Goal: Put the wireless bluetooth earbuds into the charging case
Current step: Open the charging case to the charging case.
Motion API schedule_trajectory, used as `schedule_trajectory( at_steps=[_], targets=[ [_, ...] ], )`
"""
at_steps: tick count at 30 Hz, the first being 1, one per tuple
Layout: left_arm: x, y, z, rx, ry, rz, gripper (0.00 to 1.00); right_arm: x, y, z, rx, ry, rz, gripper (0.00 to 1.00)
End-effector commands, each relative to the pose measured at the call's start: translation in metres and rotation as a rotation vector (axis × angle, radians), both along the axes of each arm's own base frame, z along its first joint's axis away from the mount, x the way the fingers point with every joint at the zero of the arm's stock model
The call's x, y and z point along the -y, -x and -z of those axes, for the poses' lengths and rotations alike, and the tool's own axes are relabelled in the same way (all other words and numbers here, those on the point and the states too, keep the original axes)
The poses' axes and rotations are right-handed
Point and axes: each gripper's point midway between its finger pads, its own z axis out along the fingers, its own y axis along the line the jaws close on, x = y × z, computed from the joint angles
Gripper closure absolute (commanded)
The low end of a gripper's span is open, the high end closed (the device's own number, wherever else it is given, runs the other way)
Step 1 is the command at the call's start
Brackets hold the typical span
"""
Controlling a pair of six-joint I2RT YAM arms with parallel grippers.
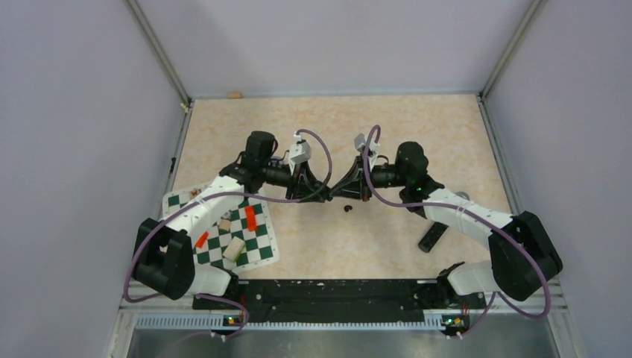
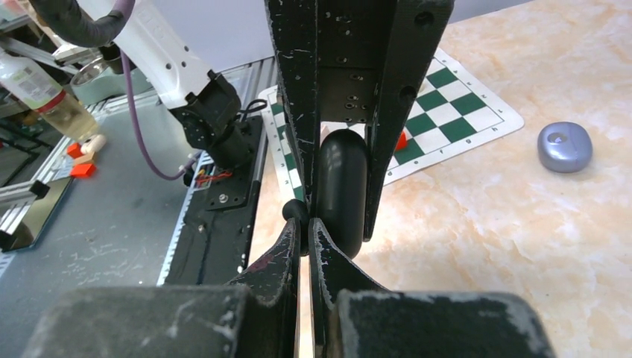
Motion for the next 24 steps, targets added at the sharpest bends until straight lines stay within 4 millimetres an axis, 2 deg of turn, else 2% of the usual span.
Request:
schedule_trajectory(
  at_steps=[1,9,13,20,24],
  targets=[
    [0.003,0.020,-0.016,0.015,0.057,0.094,1.00,0.004,-0.033,-0.021,0.109,-0.036,0.162,1.00],
    [0.004,0.021,-0.016,0.014,0.057,0.101,1.00,0.014,-0.046,-0.028,0.126,-0.041,0.236,1.00],
    [0.004,0.022,-0.017,0.015,0.056,0.101,1.00,0.013,-0.045,-0.027,0.125,-0.038,0.225,1.00],
    [0.004,0.018,-0.015,0.017,0.046,0.086,1.00,0.016,-0.040,-0.040,0.160,-0.056,0.215,1.00],
    [0.002,0.010,-0.019,0.016,0.036,0.056,1.00,0.031,-0.063,-0.043,0.184,-0.027,0.304,1.00]
  ],
)
